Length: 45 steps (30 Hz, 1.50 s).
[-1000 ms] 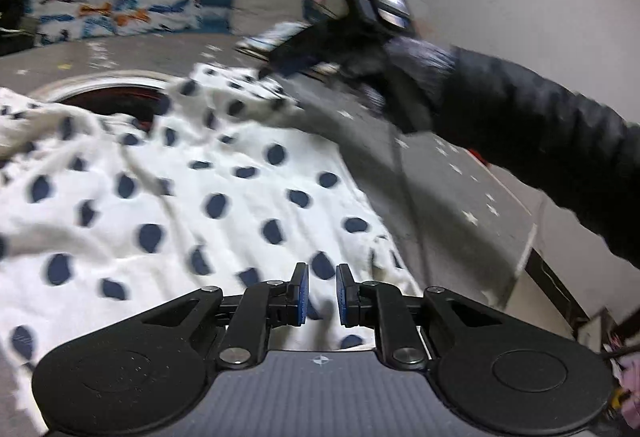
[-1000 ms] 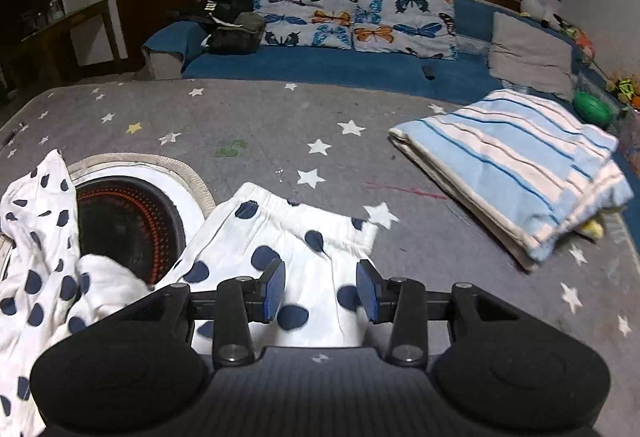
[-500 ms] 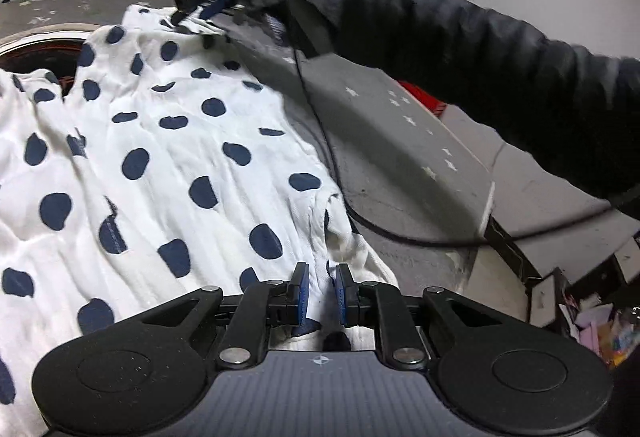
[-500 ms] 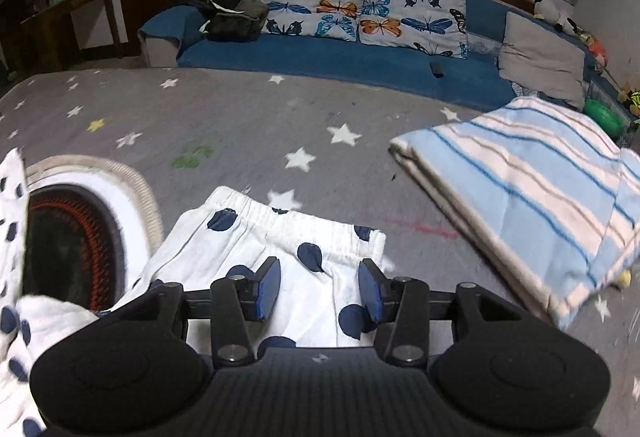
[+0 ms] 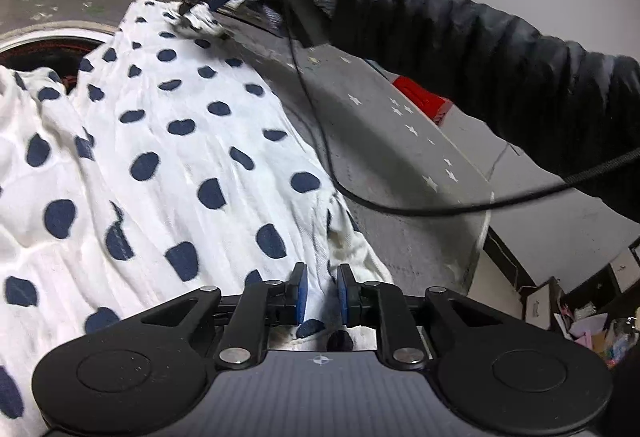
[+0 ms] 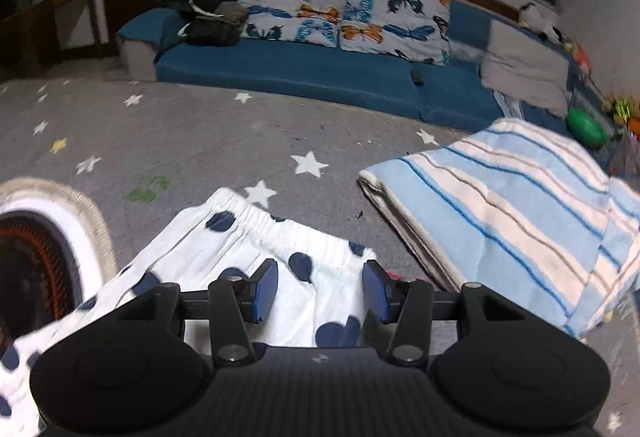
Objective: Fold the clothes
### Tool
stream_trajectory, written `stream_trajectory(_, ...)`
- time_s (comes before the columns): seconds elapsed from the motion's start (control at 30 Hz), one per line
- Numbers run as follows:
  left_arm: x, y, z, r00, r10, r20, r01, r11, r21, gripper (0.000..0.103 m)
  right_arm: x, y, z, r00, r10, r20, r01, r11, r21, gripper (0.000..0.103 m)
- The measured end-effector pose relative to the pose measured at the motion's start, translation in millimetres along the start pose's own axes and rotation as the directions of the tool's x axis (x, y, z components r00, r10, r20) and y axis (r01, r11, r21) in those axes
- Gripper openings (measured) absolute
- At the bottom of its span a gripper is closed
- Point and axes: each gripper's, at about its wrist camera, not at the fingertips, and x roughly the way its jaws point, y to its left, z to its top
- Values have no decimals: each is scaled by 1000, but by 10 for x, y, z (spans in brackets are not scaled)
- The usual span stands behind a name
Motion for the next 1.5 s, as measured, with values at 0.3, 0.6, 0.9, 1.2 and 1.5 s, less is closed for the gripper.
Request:
stream_trajectory(0.3, -252, -33, -38, 994, 95, 61, -97, 995, 22, 42, -717, 341, -214, 998, 65, 27, -60, 988, -142, 54)
stream_trajectory(0.6, -777, 137, -184, 958, 242, 153, -239, 970, -38, 44, -1387, 850, -609, 983, 179, 50, -160, 952, -260, 63)
stream_trajectory(0.9, -1343, 577, -100, 860, 444, 252, -411, 895, -175, 44, -1764, 1553, -1081, 938, 346, -1, -322, 871, -370, 64)
stream_trajectory(1.2, -1538, 1303, 185, 753, 615, 235, -516, 773, -369, 41, -1927, 2056, -1463, 886, 464, -27, -429, 794, -432, 64)
stream_trajectory(1.5, -1543, 2127, 478, 680, 708, 188, -553, 664, -504, 41, -2008, 2178, -1625, 853, 522, -32, -483, 763, -429, 64)
